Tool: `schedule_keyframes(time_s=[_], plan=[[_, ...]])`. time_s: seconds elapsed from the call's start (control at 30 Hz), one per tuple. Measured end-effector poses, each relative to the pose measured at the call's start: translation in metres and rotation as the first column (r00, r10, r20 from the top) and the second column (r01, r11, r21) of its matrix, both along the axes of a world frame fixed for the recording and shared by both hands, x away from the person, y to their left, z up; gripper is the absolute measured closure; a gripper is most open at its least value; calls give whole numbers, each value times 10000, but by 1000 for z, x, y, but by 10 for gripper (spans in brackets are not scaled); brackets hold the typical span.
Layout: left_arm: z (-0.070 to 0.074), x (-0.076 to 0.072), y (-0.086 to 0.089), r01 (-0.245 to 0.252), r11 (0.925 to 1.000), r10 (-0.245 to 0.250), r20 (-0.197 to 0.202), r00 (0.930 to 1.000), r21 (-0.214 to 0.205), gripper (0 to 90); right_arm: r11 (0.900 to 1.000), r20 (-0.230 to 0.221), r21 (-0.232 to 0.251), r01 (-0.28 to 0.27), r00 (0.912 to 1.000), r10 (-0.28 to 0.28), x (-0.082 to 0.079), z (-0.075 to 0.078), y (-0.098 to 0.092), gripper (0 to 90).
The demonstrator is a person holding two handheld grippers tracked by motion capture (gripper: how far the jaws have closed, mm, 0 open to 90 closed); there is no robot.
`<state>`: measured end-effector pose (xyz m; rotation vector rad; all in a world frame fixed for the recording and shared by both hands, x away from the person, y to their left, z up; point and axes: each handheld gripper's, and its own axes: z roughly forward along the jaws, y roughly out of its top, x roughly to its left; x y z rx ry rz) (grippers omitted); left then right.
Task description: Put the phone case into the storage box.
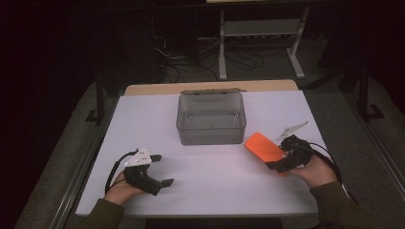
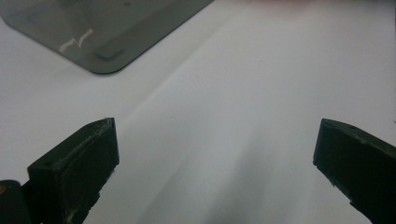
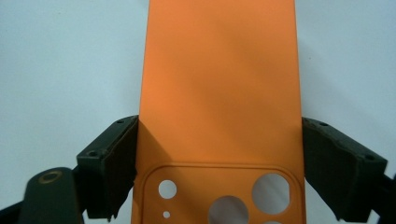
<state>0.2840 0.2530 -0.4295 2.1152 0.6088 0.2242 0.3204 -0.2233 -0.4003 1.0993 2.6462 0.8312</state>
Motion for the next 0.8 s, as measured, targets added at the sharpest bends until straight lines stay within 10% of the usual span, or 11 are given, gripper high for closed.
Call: schedule_keyframes(time_s=[0.8], plan=[[0, 0, 0, 31, 10000, -30, -47, 10000, 52, 0, 9980, 81, -66, -631, 9980, 631, -1, 1, 22, 156]])
